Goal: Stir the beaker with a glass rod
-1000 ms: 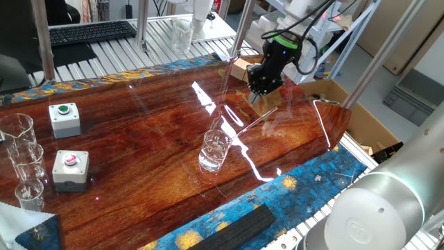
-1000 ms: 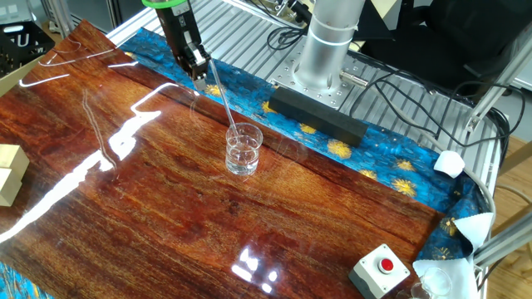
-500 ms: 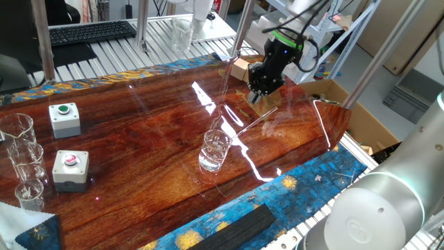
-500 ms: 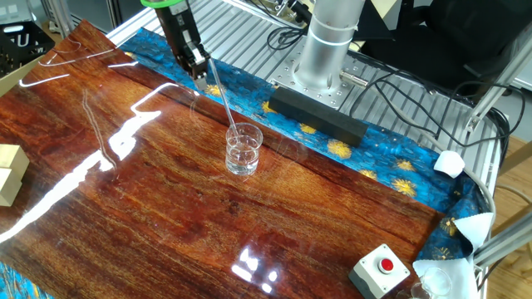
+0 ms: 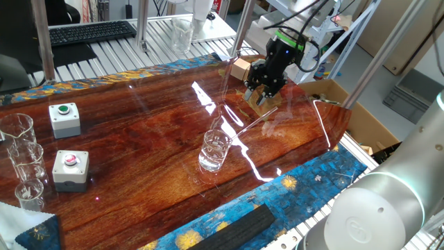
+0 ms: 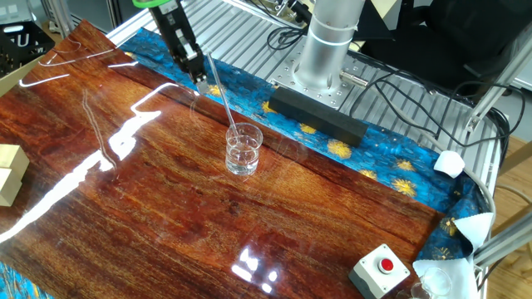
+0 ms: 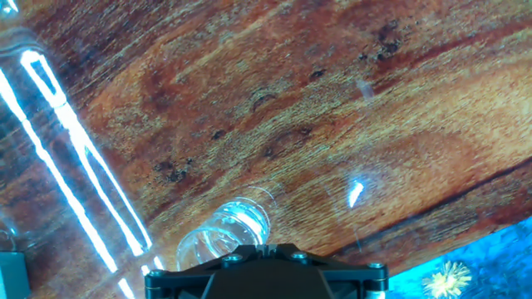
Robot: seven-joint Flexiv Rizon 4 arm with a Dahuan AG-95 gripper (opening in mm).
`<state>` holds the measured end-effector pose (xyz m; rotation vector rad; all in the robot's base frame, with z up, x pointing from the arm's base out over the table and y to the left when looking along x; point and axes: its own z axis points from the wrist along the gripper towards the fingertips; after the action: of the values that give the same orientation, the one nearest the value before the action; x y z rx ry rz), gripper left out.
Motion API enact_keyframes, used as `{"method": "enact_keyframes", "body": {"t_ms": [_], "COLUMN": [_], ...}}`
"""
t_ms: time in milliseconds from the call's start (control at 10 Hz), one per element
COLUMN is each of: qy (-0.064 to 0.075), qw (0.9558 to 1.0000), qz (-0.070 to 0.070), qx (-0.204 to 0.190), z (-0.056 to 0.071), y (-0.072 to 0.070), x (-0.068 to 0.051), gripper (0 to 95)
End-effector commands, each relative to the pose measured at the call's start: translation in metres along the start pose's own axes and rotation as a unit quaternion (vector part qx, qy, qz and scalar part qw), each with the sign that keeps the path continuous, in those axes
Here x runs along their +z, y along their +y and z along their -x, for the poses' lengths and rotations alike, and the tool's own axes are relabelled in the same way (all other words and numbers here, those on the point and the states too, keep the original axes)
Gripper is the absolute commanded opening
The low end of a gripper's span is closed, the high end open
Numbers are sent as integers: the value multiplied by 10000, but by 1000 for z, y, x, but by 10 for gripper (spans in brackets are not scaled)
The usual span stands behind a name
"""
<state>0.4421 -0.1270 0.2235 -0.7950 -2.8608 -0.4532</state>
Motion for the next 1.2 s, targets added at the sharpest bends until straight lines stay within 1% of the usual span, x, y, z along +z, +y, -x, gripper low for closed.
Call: {"method": "enact_keyframes", "body": {"t_ms": [100, 300, 400, 700, 900, 1000, 1100, 1200], "qy": [32, 44, 47, 77, 99, 81, 85, 108], "qw": [9994, 9991, 9990, 9991, 9992, 9994, 9994, 9996], "qz": [-233, -249, -243, -172, -127, -108, -82, 11], "qx": [-248, -346, -374, -370, -359, -330, -314, -243], "z": [0, -2, -3, -9, -13, -19, -22, -27], "y": [-2, -11, -15, -29, -36, -40, -42, -45], "x": [-3, -4, -5, -5, -5, -5, -6, -5], "gripper": [950, 950, 760, 760, 760, 760, 760, 760]}}
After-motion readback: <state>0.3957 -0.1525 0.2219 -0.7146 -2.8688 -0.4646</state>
